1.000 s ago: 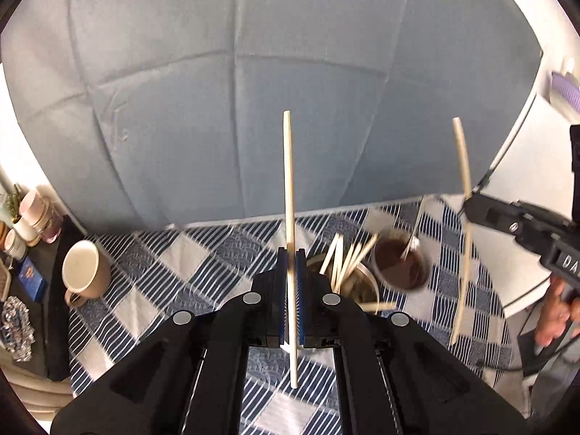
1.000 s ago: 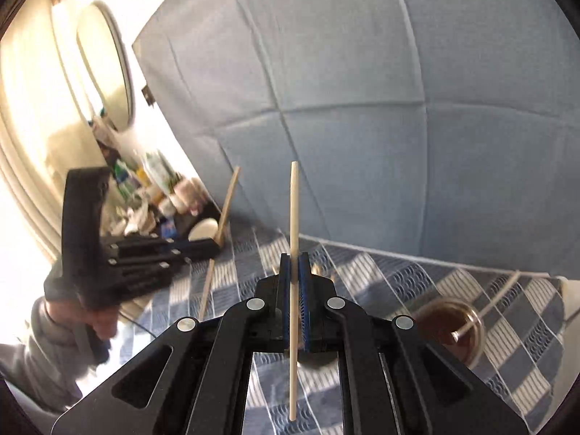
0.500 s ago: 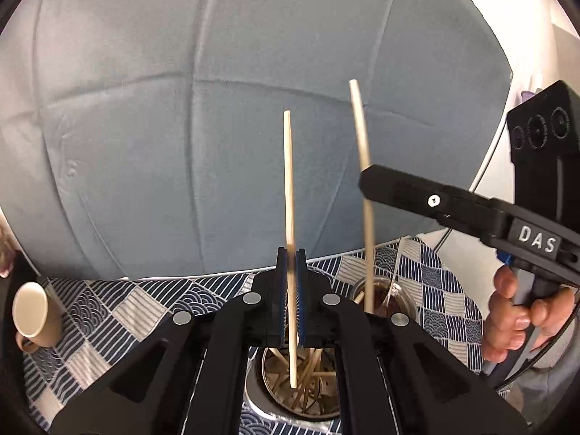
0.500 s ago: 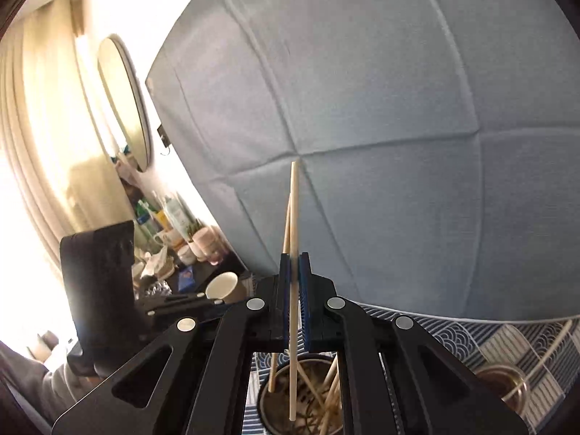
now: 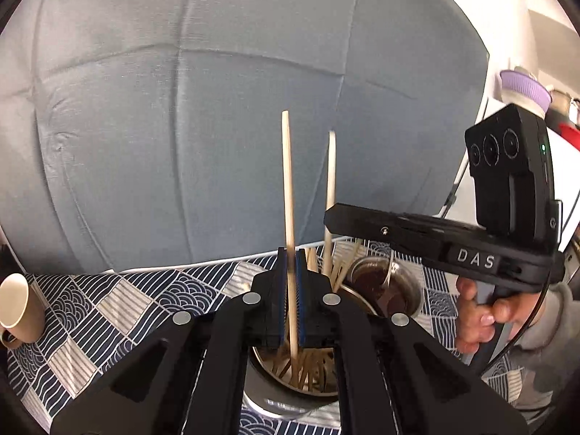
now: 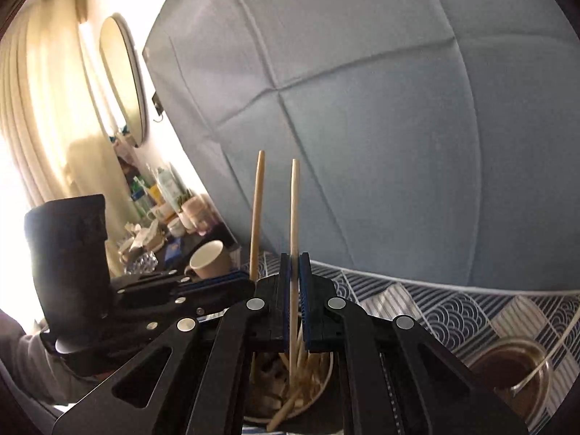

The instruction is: Organize utensils

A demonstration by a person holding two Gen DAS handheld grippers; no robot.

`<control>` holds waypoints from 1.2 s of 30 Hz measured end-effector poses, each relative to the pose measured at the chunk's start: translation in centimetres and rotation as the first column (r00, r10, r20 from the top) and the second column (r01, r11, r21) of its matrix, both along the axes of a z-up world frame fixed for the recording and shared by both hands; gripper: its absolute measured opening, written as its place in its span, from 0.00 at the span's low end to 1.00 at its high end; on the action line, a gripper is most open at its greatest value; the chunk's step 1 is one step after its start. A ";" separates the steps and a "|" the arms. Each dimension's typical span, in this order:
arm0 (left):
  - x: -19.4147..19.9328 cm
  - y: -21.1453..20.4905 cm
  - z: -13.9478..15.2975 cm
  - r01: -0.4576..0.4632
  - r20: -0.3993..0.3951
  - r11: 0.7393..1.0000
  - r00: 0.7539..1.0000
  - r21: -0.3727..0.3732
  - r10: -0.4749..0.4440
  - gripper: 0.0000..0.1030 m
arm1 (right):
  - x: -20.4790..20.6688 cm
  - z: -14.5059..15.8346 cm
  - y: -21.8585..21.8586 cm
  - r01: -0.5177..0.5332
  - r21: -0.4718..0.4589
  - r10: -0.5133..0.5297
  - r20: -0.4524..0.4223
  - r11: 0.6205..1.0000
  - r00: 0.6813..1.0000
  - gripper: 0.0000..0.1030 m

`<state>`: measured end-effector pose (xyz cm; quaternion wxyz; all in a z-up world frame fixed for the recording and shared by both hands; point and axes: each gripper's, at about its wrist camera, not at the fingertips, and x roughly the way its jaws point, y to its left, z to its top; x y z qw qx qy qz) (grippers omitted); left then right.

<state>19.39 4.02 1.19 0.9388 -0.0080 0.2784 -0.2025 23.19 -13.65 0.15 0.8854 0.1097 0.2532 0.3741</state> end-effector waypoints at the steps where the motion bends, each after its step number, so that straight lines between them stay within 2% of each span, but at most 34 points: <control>1: -0.2 0.1 0.0 -0.004 -0.004 1.000 1.000 0.002 0.004 0.05 | -0.2 0.0 -0.2 0.007 -0.003 -0.007 0.000 1.000 1.000 0.07; 9: -1.4 1.5 1.2 -0.052 -0.006 0.999 0.999 -0.014 0.052 0.07 | -1.7 1.6 -1.0 0.037 -0.009 -0.036 0.021 0.999 0.999 0.09; 11: -2.0 1.7 1.5 -0.062 -0.012 0.998 0.998 -0.016 0.062 0.15 | -2.1 1.8 -1.5 0.050 -0.012 -0.050 0.016 0.999 0.999 0.10; 12: -2.1 1.8 1.5 -0.067 -0.015 0.998 0.998 -0.013 0.067 0.17 | -2.2 1.8 -1.5 0.056 -0.014 -0.056 0.010 0.998 0.998 0.13; 14: -2.5 1.9 1.4 -0.096 -0.027 0.995 0.995 0.013 0.096 0.23 | -2.8 2.1 -1.5 0.077 -0.025 -0.077 0.006 0.997 0.997 0.28; 16: -2.7 2.1 1.0 -0.125 -0.065 0.991 0.990 0.047 0.128 0.24 | -3.5 2.3 -1.5 0.087 -0.034 -0.087 0.011 0.996 0.996 0.31; 18: -3.1 2.3 0.8 -0.141 -0.077 0.988 0.986 0.056 0.145 0.30 | -4.2 2.6 -1.4 0.111 -0.054 -0.111 -0.001 0.992 0.994 0.47; 20: -4.0 2.4 0.7 -0.157 -0.084 0.984 0.983 0.083 0.164 0.46 | -4.9 2.9 -1.5 0.123 -0.066 -0.125 -0.018 0.990 0.992 0.61; 23: -5.3 2.7 0.5 -0.172 -0.090 0.980 0.979 0.105 0.181 0.59 | -6.5 3.3 -1.8 0.133 -0.084 -0.135 -0.015 0.988 0.991 0.74; 26: -6.6 3.1 0.8 -0.205 -0.088 0.973 0.973 0.109 0.215 0.73 | -8.0 3.5 -2.3 0.139 -0.100 -0.141 -0.017 0.985 0.990 0.83; 28: -7.4 3.2 1.0 -0.211 -0.094 0.972 0.971 0.108 0.221 0.77 | -8.9 3.6 -2.8 0.147 -0.099 -0.151 -0.034 0.984 0.988 0.84; 32: -8.9 3.2 1.2 -0.226 -0.077 0.964 0.968 0.140 0.238 0.95 | -10.0 3.4 -3.9 0.196 -0.093 -0.205 -0.096 0.976 0.974 0.89; 36: -10.0 2.9 1.1 -0.251 -0.082 0.952 0.960 0.178 0.268 0.94 | -11.3 2.9 -5.3 0.239 -0.068 -0.247 -0.148 0.969 0.958 0.92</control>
